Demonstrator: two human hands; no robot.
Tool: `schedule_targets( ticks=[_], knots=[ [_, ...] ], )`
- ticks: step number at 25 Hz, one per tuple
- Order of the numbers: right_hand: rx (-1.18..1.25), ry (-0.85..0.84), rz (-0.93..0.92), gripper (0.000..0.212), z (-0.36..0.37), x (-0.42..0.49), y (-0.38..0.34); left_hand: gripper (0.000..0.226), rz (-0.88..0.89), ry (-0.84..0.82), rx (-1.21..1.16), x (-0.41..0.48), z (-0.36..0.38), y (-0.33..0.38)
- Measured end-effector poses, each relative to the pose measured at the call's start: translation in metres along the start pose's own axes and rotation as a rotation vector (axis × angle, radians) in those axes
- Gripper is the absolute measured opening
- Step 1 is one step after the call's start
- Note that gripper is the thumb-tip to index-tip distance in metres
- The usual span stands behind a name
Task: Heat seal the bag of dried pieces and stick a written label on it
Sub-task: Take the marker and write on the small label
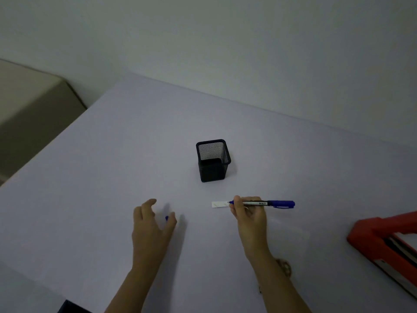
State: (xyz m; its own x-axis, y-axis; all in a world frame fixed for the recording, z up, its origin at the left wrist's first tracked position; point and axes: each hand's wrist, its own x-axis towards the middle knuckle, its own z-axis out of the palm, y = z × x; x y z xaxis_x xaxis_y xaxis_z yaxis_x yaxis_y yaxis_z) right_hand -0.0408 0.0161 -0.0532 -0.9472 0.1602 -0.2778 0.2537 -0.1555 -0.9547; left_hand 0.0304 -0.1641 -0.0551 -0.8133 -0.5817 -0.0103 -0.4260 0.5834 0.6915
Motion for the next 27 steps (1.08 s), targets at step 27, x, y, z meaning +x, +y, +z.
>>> schedule_targets(
  ticks=[27],
  knots=[
    [-0.156,0.345,-0.277,0.024,0.007,0.027,0.046,0.024,0.537,-0.499,0.222,0.049,0.09,0.046]
  ],
)
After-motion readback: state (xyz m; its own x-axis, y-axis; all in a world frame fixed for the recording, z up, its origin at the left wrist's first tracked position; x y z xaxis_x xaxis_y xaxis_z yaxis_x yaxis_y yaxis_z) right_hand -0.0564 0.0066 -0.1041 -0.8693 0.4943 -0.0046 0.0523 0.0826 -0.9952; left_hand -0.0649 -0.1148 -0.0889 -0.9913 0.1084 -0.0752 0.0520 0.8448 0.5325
